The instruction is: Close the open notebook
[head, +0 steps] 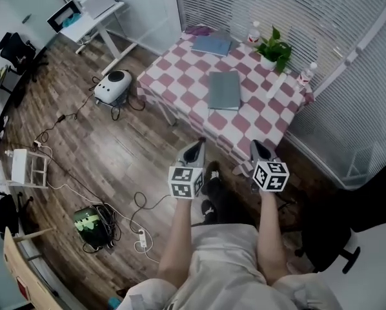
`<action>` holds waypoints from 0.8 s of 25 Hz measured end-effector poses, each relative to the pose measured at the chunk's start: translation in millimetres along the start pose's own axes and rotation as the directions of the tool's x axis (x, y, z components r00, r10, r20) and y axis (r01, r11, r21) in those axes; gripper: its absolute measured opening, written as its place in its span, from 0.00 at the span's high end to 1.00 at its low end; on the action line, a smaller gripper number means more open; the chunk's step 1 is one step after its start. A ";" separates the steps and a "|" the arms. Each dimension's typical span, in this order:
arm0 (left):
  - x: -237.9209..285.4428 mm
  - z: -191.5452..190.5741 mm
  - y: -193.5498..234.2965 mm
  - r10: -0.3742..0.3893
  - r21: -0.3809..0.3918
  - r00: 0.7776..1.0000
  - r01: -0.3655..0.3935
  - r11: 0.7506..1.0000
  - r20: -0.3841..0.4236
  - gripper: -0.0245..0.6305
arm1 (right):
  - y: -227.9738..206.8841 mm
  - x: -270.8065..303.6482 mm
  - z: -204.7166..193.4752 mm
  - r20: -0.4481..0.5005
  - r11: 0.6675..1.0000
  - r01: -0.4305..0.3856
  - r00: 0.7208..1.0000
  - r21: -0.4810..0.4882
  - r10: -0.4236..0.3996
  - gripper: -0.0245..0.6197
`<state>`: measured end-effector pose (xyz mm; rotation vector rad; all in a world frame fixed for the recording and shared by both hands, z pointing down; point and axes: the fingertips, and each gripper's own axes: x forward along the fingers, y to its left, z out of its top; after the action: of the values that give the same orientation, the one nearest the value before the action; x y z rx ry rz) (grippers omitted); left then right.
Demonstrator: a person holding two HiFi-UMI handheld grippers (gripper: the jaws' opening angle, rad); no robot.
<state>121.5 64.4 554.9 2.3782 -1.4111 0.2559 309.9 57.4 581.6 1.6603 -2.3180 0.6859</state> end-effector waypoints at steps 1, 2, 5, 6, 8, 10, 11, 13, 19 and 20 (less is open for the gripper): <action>-4.6 -4.9 -4.5 -0.010 0.012 1.000 0.010 1.000 -0.003 0.95 | 5.0 -4.3 1.8 0.010 1.000 -0.004 1.000 -0.003 0.004 0.96; -8.0 -9.4 -7.7 -0.016 0.019 1.000 0.016 1.000 -0.007 0.95 | 10.2 -7.2 3.6 0.020 1.000 -0.010 1.000 -0.007 0.010 0.96; -14.1 -14.3 -12.8 -0.011 0.014 1.000 0.011 1.000 -0.015 0.95 | 22.2 -12.2 6.2 0.027 0.999 -0.023 0.999 -0.031 0.024 0.96; -16.5 -13.7 -13.2 -0.005 0.010 1.000 0.005 1.000 -0.013 0.95 | 25.6 -14.1 5.2 0.024 0.999 -0.028 0.999 -0.041 0.029 0.96; -20.4 -8.7 -11.3 0.008 -0.003 1.000 -0.008 1.000 0.004 0.95 | 31.3 -16.2 4.4 0.021 0.998 -0.038 0.999 -0.059 0.039 0.96; -21.5 -0.4 -9.6 0.015 -0.008 0.999 -0.015 1.000 0.030 0.95 | 33.6 -14.8 6.8 0.023 0.996 -0.043 0.999 -0.077 0.045 0.96; -21.4 2.9 -9.4 0.017 -0.006 0.999 -0.017 1.000 0.039 0.95 | 33.2 -13.6 8.2 0.023 0.996 -0.042 0.999 -0.083 0.044 0.96; -23.1 6.8 -10.7 0.021 -0.004 0.998 -0.020 1.000 0.051 0.95 | 32.3 -13.9 10.1 0.025 0.995 -0.037 0.999 -0.087 0.039 0.96; -28.3 11.6 -11.1 0.031 -0.005 0.997 -0.030 1.000 0.071 0.95 | 38.3 -17.2 10.3 0.003 0.991 -0.056 0.998 -0.125 0.057 0.96; -28.1 10.0 -12.3 0.028 -0.001 0.997 -0.028 1.000 0.066 0.95 | 38.2 -17.0 8.7 -0.004 0.990 -0.059 0.998 -0.127 0.058 0.96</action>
<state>118.4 88.5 533.7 2.3883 -1.4750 0.1866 280.9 77.3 557.3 1.5423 -2.3648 0.5367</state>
